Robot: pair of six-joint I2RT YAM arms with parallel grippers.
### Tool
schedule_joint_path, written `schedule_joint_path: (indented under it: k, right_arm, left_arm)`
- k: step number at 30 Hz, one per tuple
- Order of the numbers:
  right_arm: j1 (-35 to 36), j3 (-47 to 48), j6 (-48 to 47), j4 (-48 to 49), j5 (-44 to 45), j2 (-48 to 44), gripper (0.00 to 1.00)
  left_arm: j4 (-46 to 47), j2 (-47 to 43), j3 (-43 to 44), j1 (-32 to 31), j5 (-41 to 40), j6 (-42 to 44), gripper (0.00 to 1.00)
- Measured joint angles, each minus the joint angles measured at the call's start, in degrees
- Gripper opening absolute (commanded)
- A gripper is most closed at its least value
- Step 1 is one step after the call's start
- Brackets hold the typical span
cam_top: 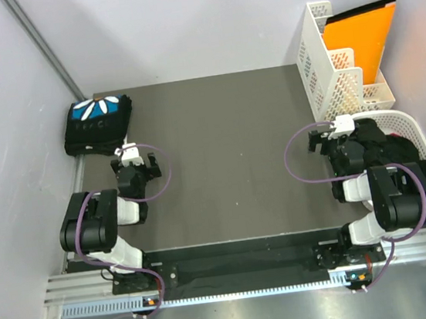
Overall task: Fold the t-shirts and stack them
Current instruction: Grab the tshirt from the pile
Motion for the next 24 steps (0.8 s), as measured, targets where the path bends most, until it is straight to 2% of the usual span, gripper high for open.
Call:
schedule_joint_path:
  k: [18,21,24]
  right_arm:
    - [0.0,0.0,0.0,0.02,-0.02,0.0,1.0]
    - [0.0,0.0,-0.76,-0.9,-2.67,-0.55,1.0]
    - [0.04,0.13,-2.67,-6.29,-8.09,-5.51,1.0]
  left_arm:
    - [0.79,0.0,0.0,0.0,0.0,0.04,0.99]
    - [0.76,-0.22,-0.15,0.07,3.13,1.11,0.99]
    - [0.9,-1.79,-1.38,0.04,6.91,2.49,0.99]
